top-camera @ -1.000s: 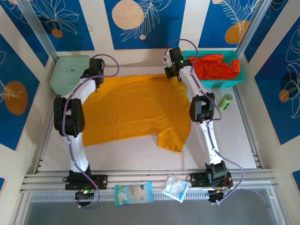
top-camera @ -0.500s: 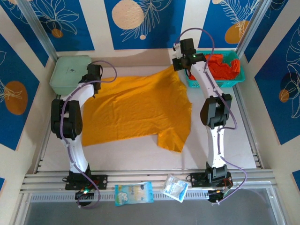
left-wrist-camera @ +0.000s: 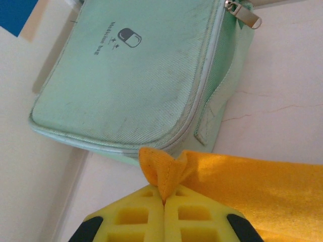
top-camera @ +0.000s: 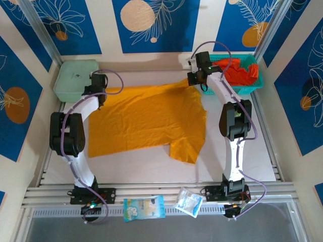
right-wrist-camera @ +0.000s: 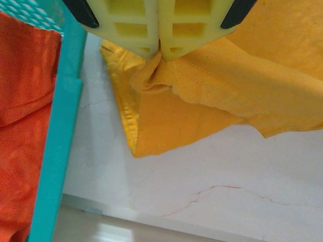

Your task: Fold and stack the t-shirts

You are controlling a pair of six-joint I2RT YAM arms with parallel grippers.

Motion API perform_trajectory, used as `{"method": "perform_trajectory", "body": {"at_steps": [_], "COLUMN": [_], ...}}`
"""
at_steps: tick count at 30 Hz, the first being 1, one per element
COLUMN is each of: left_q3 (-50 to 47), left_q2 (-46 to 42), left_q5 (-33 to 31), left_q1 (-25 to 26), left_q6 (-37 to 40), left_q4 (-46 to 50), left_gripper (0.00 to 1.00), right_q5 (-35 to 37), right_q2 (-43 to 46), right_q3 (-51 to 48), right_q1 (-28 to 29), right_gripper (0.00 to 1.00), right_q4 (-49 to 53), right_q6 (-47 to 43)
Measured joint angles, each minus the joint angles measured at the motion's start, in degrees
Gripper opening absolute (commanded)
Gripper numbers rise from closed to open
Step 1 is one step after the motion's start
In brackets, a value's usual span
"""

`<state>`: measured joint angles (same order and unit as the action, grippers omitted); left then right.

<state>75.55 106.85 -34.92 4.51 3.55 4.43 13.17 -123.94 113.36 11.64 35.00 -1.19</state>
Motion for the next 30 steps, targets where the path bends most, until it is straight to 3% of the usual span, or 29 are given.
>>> {"method": "perform_trajectory", "body": {"at_steps": [12,28,30], "left_q3": [-3.67,-10.91,-10.95], "left_q2": [-4.52,-6.19,-6.19], "left_q5": [-0.35,1.57,1.84], "left_q1": [0.0,0.0,0.0], "left_q6": [-0.52,-8.11,-8.68], "left_q4": [-2.36,1.97,2.8], "left_gripper": [0.0,0.0,0.06], "right_q5": [-2.67,-1.51,-0.59], "right_q2": [3.69,9.31,9.64], "right_q3": [-6.19,-18.51,-19.82], "right_q1": [-0.04,0.81,1.4], "right_gripper": [0.0,0.0,0.0], "right_q4": [-5.25,-6.84,-6.93], "right_q6": [1.92,3.37,3.82]}}
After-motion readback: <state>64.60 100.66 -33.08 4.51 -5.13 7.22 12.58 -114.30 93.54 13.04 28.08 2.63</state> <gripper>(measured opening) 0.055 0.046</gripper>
